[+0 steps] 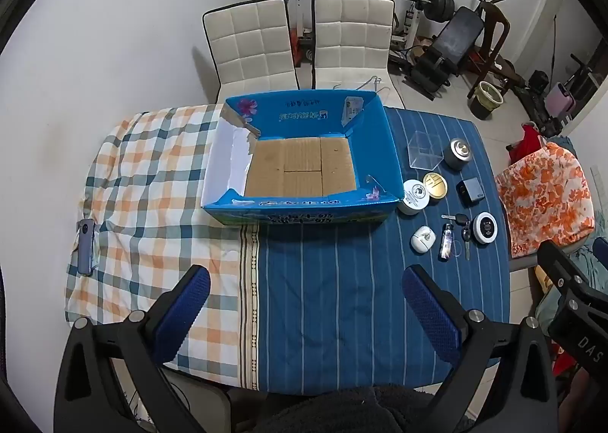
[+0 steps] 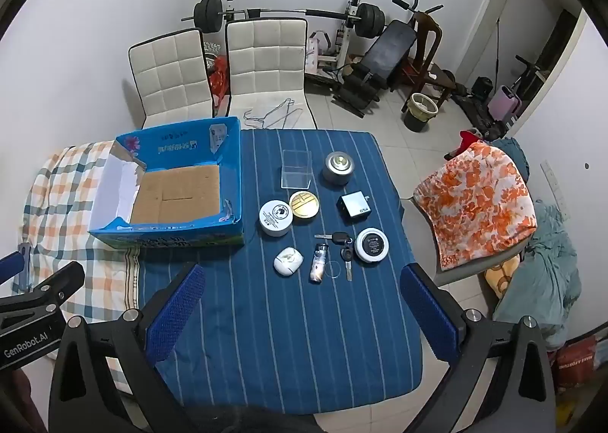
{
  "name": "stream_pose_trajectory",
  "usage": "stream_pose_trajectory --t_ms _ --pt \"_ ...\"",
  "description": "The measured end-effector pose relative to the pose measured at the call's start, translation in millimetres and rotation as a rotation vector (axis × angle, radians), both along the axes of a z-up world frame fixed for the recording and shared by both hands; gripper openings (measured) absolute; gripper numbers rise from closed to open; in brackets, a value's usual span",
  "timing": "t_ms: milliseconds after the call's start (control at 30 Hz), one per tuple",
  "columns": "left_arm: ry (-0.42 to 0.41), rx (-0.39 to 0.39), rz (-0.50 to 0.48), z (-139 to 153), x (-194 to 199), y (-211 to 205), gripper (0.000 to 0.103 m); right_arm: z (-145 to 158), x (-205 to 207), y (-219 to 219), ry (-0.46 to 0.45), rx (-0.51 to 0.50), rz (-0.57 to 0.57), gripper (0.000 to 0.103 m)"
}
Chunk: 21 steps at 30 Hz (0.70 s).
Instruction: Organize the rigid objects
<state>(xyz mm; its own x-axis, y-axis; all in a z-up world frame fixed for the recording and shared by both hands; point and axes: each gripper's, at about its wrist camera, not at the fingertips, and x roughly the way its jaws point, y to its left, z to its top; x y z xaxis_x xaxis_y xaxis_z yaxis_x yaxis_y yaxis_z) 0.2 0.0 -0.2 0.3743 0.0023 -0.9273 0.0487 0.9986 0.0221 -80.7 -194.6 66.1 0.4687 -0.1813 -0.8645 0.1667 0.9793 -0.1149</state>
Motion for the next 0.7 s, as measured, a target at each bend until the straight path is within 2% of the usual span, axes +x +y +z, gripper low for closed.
stream_pose_trajectory --t_ms 700 --pt "-0.009 -0.002 0.002 0.6 -0.3 0.3 0.103 1.4 -5.2 -0.4 0.001 -0.006 -0.005 0.103"
